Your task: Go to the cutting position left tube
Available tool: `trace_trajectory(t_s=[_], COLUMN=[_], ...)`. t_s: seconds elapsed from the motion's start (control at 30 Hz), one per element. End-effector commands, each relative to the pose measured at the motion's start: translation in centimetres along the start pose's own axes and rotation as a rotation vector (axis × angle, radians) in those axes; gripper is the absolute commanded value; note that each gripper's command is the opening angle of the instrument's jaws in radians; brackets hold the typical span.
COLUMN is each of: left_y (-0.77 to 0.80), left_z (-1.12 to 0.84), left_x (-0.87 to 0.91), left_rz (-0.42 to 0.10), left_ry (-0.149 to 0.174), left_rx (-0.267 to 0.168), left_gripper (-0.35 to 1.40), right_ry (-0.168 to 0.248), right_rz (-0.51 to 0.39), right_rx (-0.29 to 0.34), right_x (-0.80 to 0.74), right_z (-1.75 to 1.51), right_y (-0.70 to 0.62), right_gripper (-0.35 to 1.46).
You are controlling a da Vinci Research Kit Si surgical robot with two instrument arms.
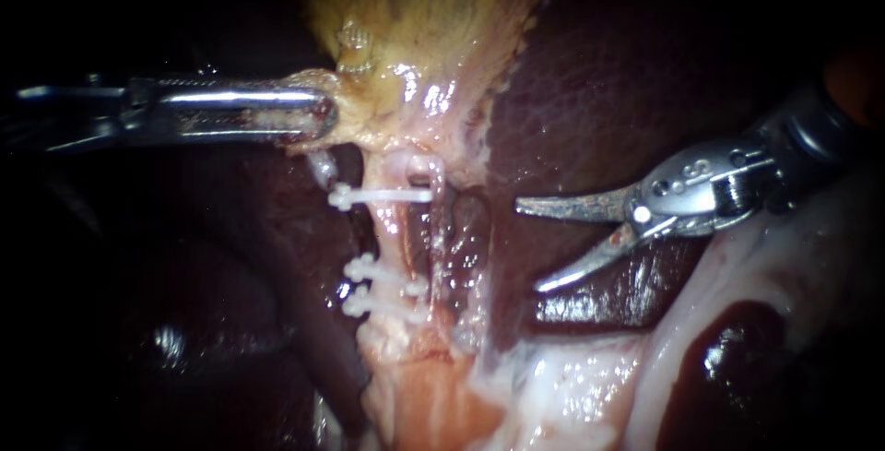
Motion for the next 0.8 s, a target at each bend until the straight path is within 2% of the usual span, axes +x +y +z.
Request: trace_trajectory(t_s=[0.03, 0.23, 0.37, 0.43, 0.57, 0.67, 0.8], left_y=[0.0, 0.03, 0.13, 0.18, 0.23, 0.23, 0.23], left_z=[0.0, -0.09, -0.3, -0.39, -0.5, -0.51, -0.51], left_x=[0.0, 0.05, 0.23, 0.3, 0.35, 0.35, 0.35], left_rz=[0.0, -0.003, -0.014, -0.025, -0.023, -0.023, -0.023], left_ry=[0.0, -0.002, -0.005, 0.005, 0.011, 0.012, 0.012], left_rx=[-0.001, -0.005, -0.016, -0.012, -0.012, -0.01, -0.01], left_gripper=[-0.35, -0.35, -0.35, -0.35, -0.35, -0.35, -0.35], right_ry=[-0.01, -0.028, -0.028, -0.028, -0.028, -0.025, -0.019], right_rz=[0.0, -0.001, 0.0, 0.0, 0.014, 0.052, 0.127], right_rx=[0.001, 0.003, 0.001, 0.0, -0.001, 0.019, 0.09], right_x=[0.01, 0.02, 0.04, 0.05, 0.11, 0.18, 0.31], right_z=[0.0, 0.02, 0.05, 0.08, 0.16, 0.26, 0.46], right_y=[0.0, 0.01, 0.01, 0.01, 0.01, 0.0, -0.02], right_gripper=[1.43, 1.43, 1.43, 1.43, 1.43, 1.43, 1.45])
